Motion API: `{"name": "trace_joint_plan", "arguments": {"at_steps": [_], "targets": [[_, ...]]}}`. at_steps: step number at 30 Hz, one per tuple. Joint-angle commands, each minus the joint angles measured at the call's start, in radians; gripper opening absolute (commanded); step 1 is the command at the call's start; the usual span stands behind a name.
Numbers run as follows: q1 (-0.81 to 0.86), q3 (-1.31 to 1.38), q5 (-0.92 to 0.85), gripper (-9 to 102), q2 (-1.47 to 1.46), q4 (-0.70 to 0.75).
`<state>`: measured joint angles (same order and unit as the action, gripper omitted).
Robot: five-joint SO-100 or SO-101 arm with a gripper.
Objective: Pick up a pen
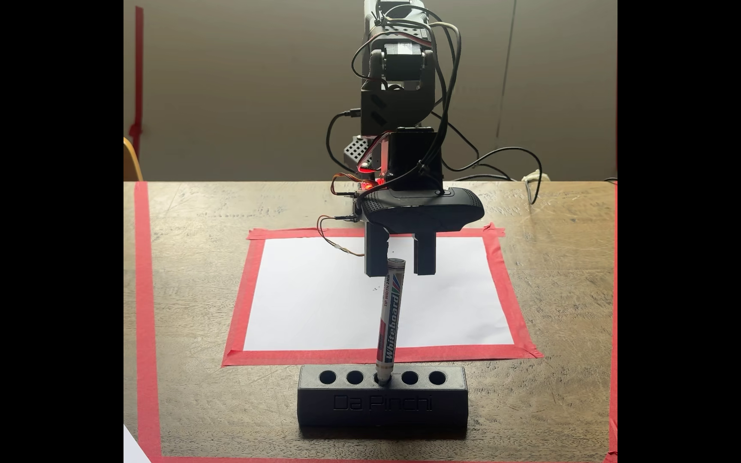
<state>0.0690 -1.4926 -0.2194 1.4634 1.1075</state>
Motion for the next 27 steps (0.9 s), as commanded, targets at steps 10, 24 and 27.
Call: {"name": "trace_joint_plan", "arguments": {"at_steps": [10,24,27], "targets": [[-0.002,0.043,-0.009,100,0.025,0.025],[0.003,0.083,-0.011,100,-0.035,0.028],[0.006,0.118,-0.011,100,-0.037,0.029]]}}
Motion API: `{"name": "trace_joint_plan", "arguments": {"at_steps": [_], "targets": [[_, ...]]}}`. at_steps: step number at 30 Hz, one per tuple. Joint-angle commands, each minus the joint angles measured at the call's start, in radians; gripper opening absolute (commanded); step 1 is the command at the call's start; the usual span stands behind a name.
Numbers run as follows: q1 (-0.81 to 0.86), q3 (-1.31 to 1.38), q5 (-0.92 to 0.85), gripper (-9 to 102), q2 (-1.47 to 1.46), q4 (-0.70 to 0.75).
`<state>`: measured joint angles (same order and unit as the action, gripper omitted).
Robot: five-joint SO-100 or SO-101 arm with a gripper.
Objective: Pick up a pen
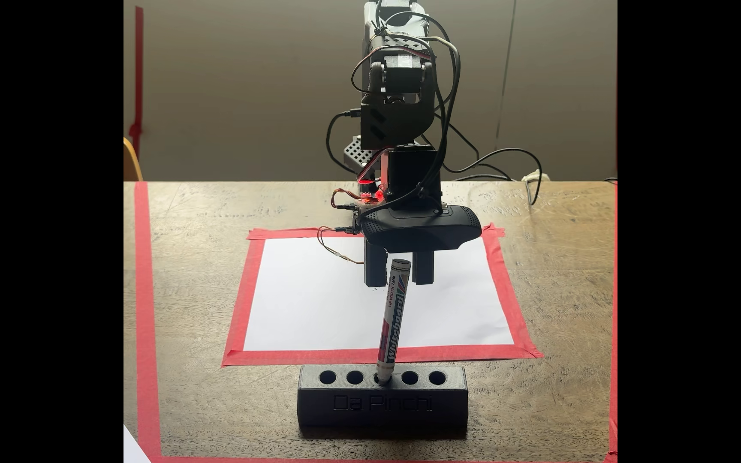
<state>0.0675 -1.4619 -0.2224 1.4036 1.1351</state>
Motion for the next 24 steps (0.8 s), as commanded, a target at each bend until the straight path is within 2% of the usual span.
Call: {"name": "trace_joint_plan", "arguments": {"at_steps": [1,24], "targets": [[0.008,0.092,-0.009,100,0.021,0.005],[0.009,0.101,-0.009,100,-0.015,0.003]]}}
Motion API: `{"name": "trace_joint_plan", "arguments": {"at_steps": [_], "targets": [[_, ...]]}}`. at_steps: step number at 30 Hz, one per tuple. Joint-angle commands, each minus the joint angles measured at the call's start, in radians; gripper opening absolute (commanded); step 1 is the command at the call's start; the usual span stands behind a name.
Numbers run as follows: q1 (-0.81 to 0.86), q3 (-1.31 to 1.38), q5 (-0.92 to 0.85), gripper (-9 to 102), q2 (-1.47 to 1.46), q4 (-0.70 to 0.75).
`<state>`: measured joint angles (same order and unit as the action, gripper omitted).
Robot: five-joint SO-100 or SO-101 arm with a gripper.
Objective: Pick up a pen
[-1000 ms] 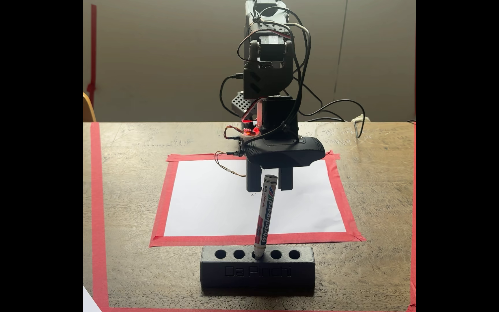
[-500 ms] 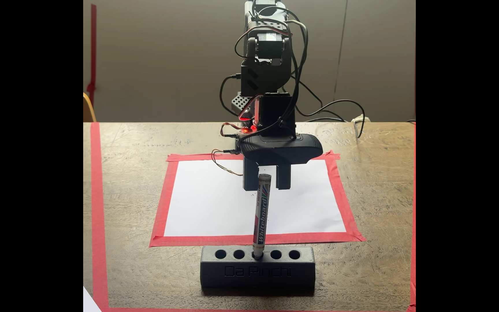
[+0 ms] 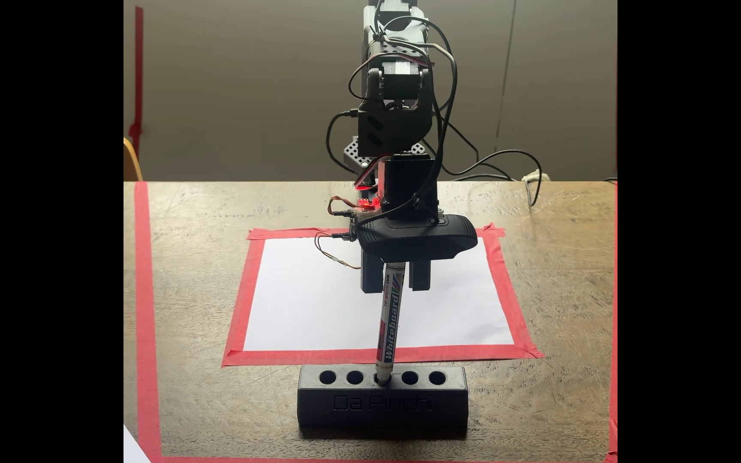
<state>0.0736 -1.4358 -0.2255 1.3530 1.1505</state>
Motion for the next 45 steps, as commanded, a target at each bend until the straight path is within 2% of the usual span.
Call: {"name": "trace_joint_plan", "arguments": {"at_steps": [1,14,45], "targets": [[0.003,0.077,-0.006,100,0.035,-0.012],[0.003,0.163,-0.006,100,0.034,0.028],[0.005,0.156,-0.006,100,-0.015,0.021]]}}
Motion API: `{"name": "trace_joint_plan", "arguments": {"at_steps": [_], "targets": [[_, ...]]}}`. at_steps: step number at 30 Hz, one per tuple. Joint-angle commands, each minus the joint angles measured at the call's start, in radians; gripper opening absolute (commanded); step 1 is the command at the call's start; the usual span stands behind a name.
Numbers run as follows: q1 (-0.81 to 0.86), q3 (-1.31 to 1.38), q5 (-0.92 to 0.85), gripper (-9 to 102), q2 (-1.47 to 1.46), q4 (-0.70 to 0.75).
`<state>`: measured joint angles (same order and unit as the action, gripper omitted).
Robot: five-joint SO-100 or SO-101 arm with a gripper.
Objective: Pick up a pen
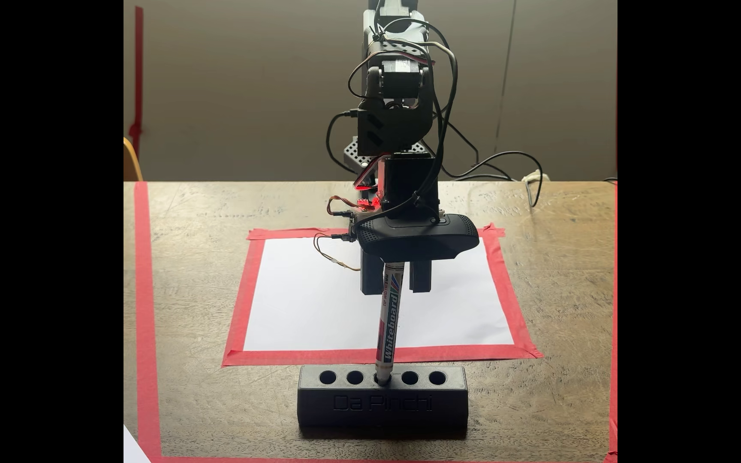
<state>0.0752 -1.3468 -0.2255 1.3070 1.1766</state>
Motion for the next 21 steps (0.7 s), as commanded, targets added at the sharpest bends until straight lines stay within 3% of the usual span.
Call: {"name": "trace_joint_plan", "arguments": {"at_steps": [1,12,21], "targets": [[0.003,0.067,-0.006,100,0.031,-0.005],[0.003,0.067,-0.006,99,0.035,-0.002],[0.026,0.067,-0.006,79,0.038,-0.003]]}}
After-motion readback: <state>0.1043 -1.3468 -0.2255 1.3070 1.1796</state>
